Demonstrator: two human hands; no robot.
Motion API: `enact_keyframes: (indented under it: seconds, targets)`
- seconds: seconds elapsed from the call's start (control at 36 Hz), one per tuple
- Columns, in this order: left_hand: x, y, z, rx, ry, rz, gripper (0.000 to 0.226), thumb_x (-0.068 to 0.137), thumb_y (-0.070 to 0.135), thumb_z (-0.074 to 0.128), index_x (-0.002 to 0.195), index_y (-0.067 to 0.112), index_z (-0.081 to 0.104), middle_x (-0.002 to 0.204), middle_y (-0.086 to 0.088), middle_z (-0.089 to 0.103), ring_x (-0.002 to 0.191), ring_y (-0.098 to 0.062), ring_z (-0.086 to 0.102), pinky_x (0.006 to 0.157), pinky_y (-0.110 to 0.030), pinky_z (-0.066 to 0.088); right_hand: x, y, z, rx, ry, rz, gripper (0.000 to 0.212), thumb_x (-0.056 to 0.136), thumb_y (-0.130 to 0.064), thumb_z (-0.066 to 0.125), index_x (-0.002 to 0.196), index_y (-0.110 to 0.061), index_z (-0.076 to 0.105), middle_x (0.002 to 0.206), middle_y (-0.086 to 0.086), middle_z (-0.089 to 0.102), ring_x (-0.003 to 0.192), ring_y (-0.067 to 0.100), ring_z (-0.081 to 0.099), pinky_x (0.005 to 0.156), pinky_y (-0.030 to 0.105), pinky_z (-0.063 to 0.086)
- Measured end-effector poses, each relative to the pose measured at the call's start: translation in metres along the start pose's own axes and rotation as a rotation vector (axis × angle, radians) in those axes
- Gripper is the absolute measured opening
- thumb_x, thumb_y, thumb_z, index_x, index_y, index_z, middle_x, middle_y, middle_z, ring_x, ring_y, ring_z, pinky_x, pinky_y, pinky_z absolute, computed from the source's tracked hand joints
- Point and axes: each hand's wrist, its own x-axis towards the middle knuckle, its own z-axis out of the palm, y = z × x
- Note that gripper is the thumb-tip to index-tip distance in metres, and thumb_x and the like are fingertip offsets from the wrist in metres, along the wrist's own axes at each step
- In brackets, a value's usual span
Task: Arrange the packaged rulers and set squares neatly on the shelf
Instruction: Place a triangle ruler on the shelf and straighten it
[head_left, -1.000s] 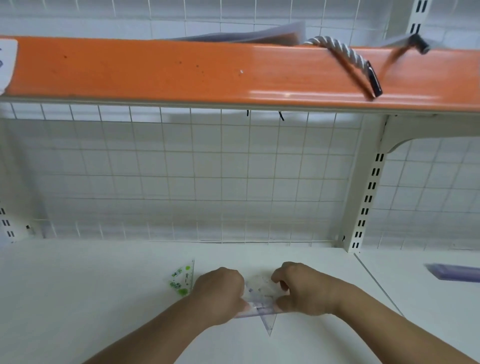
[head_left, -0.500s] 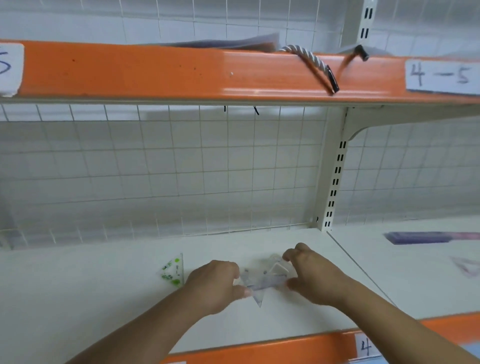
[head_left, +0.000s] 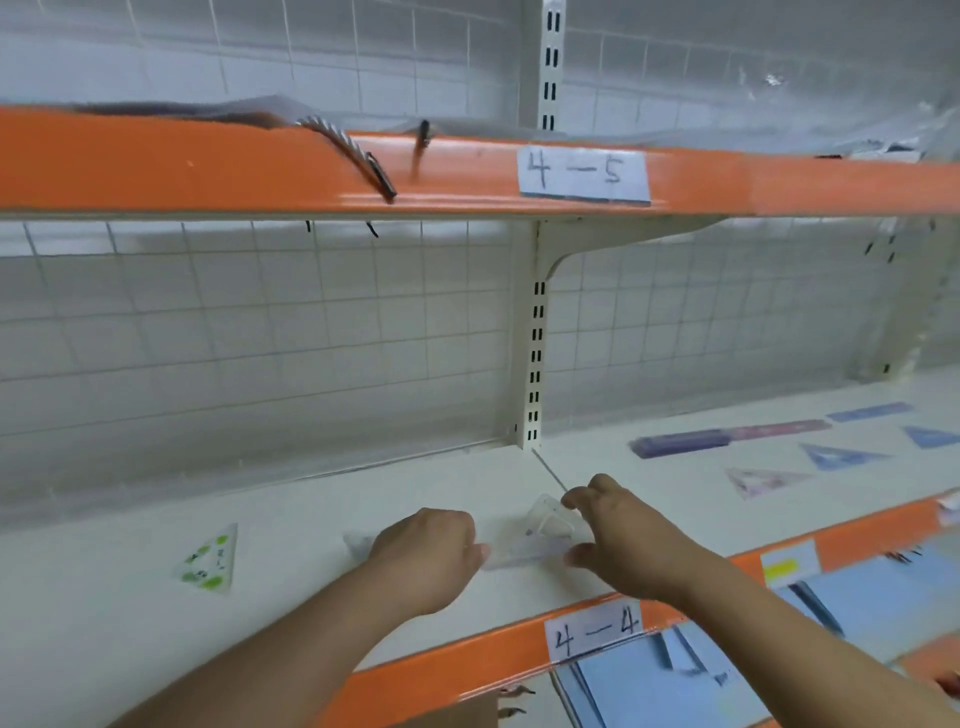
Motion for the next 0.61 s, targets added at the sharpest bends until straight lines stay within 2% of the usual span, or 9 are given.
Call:
enact_keyframes:
  seconds: [0.17,0.28,0.39,0.61]
  targets:
    - [0.024,0.082,0.011,0.025,0.029,0.045,0.035,0.102,0.038,0.036,0.116,0.017,0.06,0.117,-0.004,0.062,0.099,-0.024,0.058,0.086,-0.03,0.047,-0.029,0.077,-0.028,-0.031,0.009,0.049,0.051,0.088,-0.032,0.065,0.133,-0.017,0.046,0.126,0.004,0.043,0.118,0.024,0.049,0.097,0.034,0.043]
    - [0.042,0.145,0.023,0.002,0.042,0.07,0.033,0.1,0.04,0.039,0.116,0.02,0.06,0.122,-0.002,0.061,0.113,-0.024,0.056,0.089,-0.028,0.045,-0.052,0.136,-0.048,-0.032,0.009,0.07,0.051,0.089,-0.03,0.062,0.135,-0.018,0.044,0.127,0.002,0.042,0.117,0.022,0.049,0.095,0.032,0.044]
    - [0.057,0.205,0.035,0.001,0.053,0.102,0.031,0.099,0.041,0.04,0.107,0.018,0.059,0.118,-0.002,0.062,0.108,-0.023,0.057,0.083,-0.029,0.045,-0.074,0.194,-0.066,-0.059,-0.003,0.09,0.052,0.09,-0.031,0.062,0.137,-0.016,0.043,0.13,0.004,0.041,0.119,0.023,0.048,0.096,0.033,0.043]
    - [0.083,0.31,0.053,0.005,0.034,0.149,0.032,0.098,0.04,0.042,0.115,0.02,0.06,0.118,0.0,0.061,0.111,-0.023,0.056,0.085,-0.029,0.045,-0.109,0.292,-0.09,-0.096,0.0,0.158,0.049,0.09,-0.029,0.062,0.134,-0.015,0.045,0.127,0.005,0.043,0.118,0.025,0.047,0.097,0.036,0.044]
